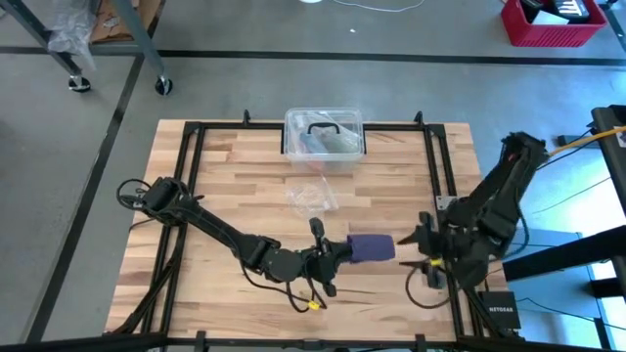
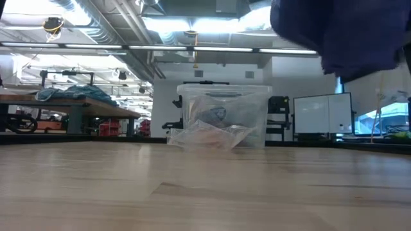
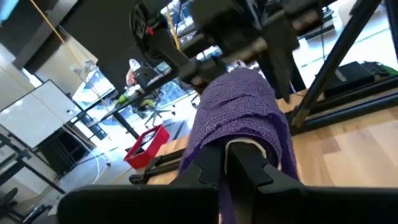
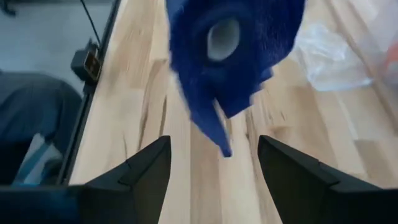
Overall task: Roll bandage
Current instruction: Roll the blue bandage
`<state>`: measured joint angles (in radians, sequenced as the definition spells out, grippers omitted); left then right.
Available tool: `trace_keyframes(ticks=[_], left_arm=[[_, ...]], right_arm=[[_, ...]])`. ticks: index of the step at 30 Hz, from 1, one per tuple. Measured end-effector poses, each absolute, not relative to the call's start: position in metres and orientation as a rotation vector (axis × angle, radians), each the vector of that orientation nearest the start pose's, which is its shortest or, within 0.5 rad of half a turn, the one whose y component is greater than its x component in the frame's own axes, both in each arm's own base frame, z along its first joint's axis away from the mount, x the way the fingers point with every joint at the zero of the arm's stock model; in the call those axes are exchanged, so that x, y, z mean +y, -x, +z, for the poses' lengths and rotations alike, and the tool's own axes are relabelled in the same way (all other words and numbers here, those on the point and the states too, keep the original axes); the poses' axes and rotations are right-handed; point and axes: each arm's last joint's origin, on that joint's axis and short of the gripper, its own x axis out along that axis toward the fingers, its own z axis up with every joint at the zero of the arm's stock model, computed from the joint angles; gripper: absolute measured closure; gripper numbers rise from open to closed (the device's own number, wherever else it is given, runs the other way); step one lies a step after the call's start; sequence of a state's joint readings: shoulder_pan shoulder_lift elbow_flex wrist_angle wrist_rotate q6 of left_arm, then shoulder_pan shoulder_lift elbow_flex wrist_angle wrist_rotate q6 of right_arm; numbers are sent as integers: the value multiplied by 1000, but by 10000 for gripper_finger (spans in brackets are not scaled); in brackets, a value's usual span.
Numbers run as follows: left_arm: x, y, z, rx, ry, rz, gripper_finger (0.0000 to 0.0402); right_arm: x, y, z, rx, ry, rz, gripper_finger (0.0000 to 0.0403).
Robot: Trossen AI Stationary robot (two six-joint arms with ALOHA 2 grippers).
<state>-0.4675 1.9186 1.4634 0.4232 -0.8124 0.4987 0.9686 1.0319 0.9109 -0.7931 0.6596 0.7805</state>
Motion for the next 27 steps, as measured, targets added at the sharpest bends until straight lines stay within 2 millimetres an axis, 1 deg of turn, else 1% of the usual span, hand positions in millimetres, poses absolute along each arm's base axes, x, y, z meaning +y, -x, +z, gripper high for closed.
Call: trace_keyframes(ticks=[3,6,10,12,14,16,18,20,21,22,24,27], left_arm=[[-181,-406,297,98,-499,335,396],[-181,-406,297,95,-489,337,396],[-181,-406,296,99,-485,334,395],[-180,-406,296,99,-482,336,395],[-180,-407,296,101,-482,337,394],[-179,-407,296,99,-480,337,394],[-179,-407,296,101,-481,336,394],[-180,-406,296,102,-482,335,394],[-180,-406,296,102,-482,335,394],[-180,-406,296,101,-483,336,394],[-180,-406,296,101,-486,336,394],[-180,-407,296,102,-490,323,394]], right_arm=[[153,-123,267,585,-82,15,162],[158,-127,254,520,-71,11,162],[168,-134,258,427,-57,51,162],[172,-138,261,377,-48,52,171],[176,-141,263,339,-18,44,194],[179,-144,261,321,20,25,232],[180,-145,260,315,29,9,283],[181,-145,261,300,11,10,342],[182,-146,264,295,7,18,371],[183,-146,271,286,12,28,386],[189,-145,292,246,16,53,386],[191,-140,336,156,92,45,381]])
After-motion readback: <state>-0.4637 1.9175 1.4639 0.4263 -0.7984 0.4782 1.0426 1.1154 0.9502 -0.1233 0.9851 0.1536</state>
